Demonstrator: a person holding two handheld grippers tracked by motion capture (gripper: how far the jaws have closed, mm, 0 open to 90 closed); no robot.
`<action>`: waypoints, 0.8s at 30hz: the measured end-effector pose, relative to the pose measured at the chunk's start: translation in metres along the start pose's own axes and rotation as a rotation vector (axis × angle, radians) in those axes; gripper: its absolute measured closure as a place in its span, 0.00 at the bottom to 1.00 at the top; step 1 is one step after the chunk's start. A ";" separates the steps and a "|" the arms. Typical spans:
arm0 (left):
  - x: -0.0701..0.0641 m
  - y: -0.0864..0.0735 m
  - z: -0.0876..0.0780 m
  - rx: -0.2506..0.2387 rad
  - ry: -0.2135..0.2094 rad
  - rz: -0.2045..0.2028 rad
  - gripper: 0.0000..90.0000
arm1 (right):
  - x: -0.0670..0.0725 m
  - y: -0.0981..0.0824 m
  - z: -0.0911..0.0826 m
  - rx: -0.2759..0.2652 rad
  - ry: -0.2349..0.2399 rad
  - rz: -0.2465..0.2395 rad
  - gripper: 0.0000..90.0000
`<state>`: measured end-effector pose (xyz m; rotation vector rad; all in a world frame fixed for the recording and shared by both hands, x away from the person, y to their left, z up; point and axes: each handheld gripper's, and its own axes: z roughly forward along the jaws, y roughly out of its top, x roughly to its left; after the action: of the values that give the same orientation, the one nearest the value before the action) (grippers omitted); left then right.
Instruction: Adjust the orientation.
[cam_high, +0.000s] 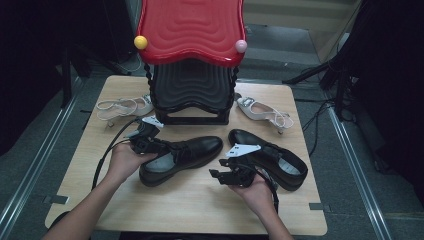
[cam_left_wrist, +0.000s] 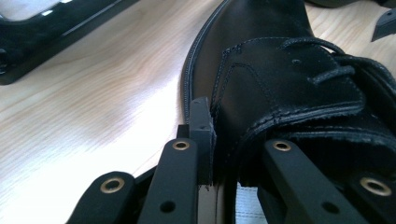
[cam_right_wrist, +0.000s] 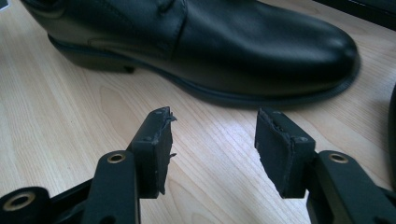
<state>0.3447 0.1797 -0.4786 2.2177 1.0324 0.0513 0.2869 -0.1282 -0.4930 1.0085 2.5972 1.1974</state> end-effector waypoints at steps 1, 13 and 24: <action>-0.001 0.000 0.002 0.001 -0.009 -0.009 0.89 | 0.001 0.000 0.001 0.001 -0.001 0.000 0.53; 0.005 -0.005 0.000 0.021 -0.086 0.011 0.59 | 0.002 0.003 0.006 0.000 -0.005 0.007 0.54; 0.014 -0.007 -0.037 0.001 -0.077 0.077 0.54 | 0.005 0.005 0.008 -0.006 -0.007 0.009 0.56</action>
<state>0.3381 0.2134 -0.4579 2.2422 0.9054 -0.0013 0.2884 -0.1179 -0.4942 1.0223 2.5847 1.2010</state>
